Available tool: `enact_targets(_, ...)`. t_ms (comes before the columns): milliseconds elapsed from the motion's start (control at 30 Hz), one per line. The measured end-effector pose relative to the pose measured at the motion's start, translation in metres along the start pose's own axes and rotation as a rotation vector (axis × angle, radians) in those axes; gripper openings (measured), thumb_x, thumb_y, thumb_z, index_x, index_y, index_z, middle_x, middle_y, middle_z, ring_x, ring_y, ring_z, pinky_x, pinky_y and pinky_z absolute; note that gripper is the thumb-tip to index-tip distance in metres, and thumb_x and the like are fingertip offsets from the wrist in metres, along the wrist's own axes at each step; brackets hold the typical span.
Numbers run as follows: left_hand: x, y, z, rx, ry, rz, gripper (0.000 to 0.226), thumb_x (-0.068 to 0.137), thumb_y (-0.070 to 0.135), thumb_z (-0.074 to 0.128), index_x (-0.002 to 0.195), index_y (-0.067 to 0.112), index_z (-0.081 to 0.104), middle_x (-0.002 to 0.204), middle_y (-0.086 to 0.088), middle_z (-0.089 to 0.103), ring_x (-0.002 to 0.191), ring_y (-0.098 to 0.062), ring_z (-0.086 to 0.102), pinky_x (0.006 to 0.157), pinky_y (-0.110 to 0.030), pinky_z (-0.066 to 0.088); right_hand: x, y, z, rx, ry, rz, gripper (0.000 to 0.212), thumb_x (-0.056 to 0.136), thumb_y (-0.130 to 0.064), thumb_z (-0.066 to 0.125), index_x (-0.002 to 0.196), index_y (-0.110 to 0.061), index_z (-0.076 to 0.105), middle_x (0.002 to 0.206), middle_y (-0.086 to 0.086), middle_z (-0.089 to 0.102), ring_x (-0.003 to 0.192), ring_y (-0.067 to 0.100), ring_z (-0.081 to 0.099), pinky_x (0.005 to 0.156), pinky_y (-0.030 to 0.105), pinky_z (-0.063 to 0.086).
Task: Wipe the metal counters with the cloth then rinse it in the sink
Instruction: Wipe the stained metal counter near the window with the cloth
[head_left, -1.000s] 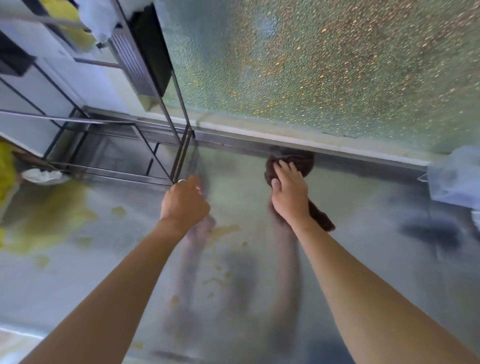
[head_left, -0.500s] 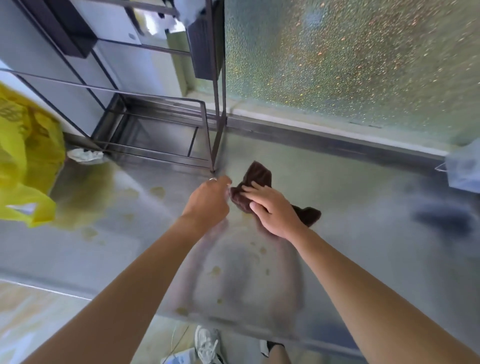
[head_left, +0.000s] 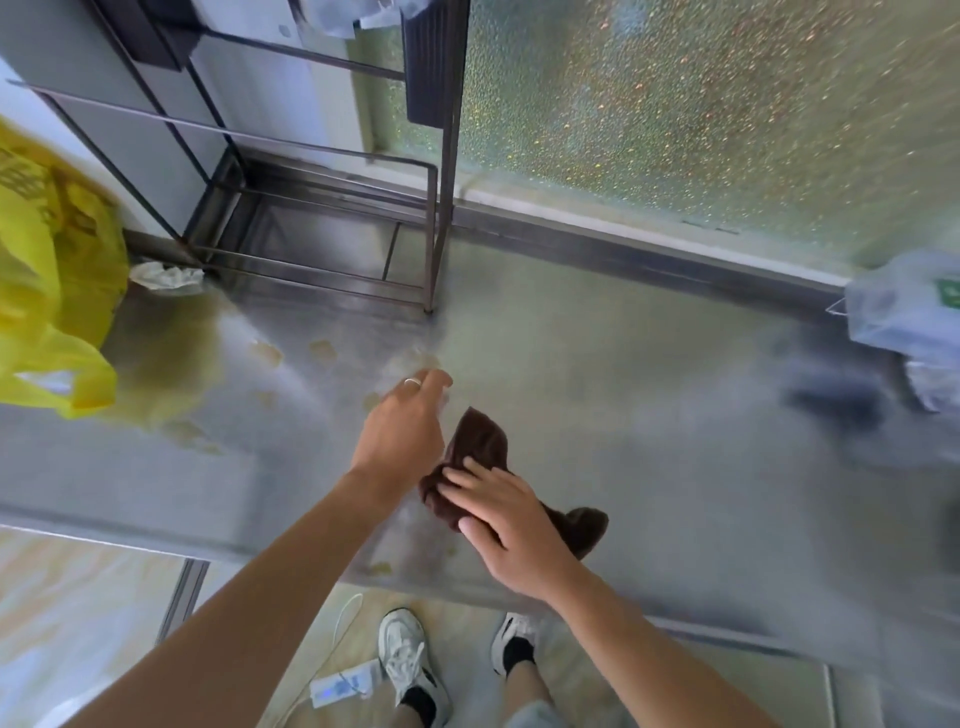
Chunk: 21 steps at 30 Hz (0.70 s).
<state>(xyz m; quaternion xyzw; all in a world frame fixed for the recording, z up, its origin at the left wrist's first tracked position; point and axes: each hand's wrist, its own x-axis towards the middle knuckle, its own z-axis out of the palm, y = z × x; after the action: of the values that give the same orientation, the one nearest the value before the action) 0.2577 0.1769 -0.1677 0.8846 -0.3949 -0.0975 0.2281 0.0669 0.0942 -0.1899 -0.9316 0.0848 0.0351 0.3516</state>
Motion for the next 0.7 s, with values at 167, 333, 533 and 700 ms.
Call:
enact_targets(167,-0.001,-0.002,-0.001,-0.019,0.029,0.005,0.018,0.096,0.013,0.056,0.113,0.020,0.055,0.099,-0.002,0.066,0.082,-0.031,0.066,0.059,-0.035,0.047,0.009,0.014,-0.009,-0.292,0.000,-0.199,0.046,0.108,-0.038,0.043,0.153,-0.028,0.044,0.164,-0.011,0.033,0.154,0.008,0.022,0.122,0.034,0.024)
enact_targets(333,0.010,-0.006,-0.004,-0.062,0.048,-0.050,0.028,0.090,0.007,0.052,0.114,0.023,0.052,0.107,0.000,0.062,0.089,-0.033,0.063,0.063,-0.039,0.053,0.090,0.038,-0.023,-0.370,0.217,-0.076,0.049,0.106,-0.038,0.042,0.153,-0.022,0.045,0.162,-0.003,0.038,0.153,0.018,0.028,0.124,0.041,0.024)
enact_targets(533,0.006,-0.018,-0.015,-0.033,0.136,-0.137,0.014,0.099,0.021,0.052,0.113,0.023,0.054,0.116,0.003,0.062,0.094,-0.033,0.064,0.063,-0.042,0.054,0.190,0.061,-0.046,-0.412,0.396,0.171,0.048,0.109,-0.033,0.033,0.150,-0.015,0.046,0.159,0.006,0.042,0.149,0.028,0.035,0.124,0.042,0.024)
enact_targets(700,-0.020,-0.024,-0.022,-0.046,0.180,-0.200,0.018,0.096,0.016,0.049,0.111,0.017,0.057,0.114,-0.003,0.063,0.096,-0.034,0.062,0.066,-0.042,0.055,0.194,0.060,-0.043,-0.353,0.411,0.150,0.043,0.107,-0.024,0.038,0.145,-0.010,0.053,0.154,0.008,0.049,0.146,0.031,0.039,0.122,0.045,0.029)
